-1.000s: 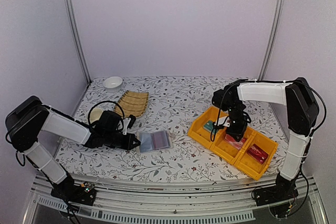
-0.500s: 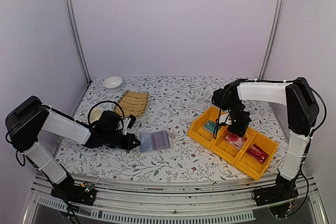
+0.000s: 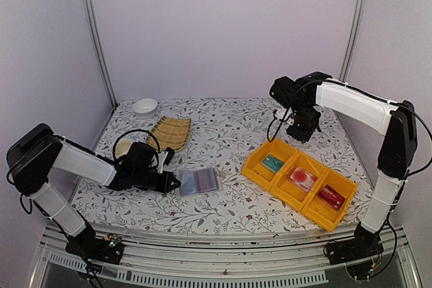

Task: Take the credit cards out of the card holder
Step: Pass from the left arm to the right

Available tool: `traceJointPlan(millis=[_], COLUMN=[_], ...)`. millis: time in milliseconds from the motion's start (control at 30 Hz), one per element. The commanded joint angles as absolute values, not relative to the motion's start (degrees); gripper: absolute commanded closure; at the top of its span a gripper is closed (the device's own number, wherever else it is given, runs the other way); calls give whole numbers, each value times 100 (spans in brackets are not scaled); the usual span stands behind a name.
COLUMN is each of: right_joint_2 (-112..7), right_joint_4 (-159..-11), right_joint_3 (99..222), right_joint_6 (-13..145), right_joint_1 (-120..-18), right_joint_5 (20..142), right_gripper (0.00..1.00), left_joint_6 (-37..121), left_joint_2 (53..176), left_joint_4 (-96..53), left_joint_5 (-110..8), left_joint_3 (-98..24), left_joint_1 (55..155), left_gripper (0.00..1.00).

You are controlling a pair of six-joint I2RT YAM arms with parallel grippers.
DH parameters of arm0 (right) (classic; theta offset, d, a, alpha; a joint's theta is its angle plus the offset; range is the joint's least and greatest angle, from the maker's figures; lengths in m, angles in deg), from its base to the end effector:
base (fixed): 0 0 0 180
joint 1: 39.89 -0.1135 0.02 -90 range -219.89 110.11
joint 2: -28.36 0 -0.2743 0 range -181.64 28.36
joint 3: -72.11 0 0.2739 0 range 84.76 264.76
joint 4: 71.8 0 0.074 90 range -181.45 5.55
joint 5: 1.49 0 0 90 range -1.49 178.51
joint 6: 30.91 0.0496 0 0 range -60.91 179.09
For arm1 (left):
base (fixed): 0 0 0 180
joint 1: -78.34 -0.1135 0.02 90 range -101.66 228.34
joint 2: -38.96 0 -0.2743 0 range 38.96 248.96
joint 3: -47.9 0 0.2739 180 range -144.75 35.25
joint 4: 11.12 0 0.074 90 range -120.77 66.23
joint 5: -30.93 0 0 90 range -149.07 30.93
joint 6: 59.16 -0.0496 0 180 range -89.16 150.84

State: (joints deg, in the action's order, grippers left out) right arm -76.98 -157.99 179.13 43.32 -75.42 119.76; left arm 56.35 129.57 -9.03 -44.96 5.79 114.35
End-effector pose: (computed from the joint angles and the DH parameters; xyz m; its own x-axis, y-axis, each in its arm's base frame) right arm 0.3222 0.1984 0.2702 -0.6555 -0.7536 0.0483 -0.6594 0.5401 -0.5230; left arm 0.2263 -0.1795 0.0942 -0.8329 0.0890 -0.5462 0.3850 0.8022 -0.4563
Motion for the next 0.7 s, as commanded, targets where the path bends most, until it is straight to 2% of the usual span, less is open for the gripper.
traceJointPlan(millis=[0,67,133,233,300,333,500,667], right_joint_2=[-6906,-6616,-6277,-5801,-5940,-6158,-7568,-8413], right_joint_4=[-14605,-13575,-12239,-9115,-6872,-6279,-6461,-6514], right_joint_3=[18586,18496,17866,15966,14813,14616,15206,15367], right_joint_6=[4472,4649,4986,5685,6877,7311,7379,7088], right_joint_1=[-7774,-7872,-7892,-7928,-8011,-8092,-8666,-8753], right_joint_5=[12209,11527,9553,6744,5870,5710,5871,5836], right_gripper=[71,60,51,50,50,50,50,48], left_joint_6=[5551,5501,5448,5346,5237,5170,4841,4628], left_joint_2=[12681,12548,12415,12139,11917,11805,11269,10782], left_joint_4=[-857,-852,-889,-1097,-1241,-1281,-1362,-1219], left_joint_5=[-4531,-4527,-4563,-4730,-4840,-4881,-5037,-5211], left_joint_3=[706,728,725,684,693,702,814,1002], left_joint_1=[11507,11532,11558,11598,11637,11667,11837,12007], left_gripper=[100,100,100,100,100,100,100,100])
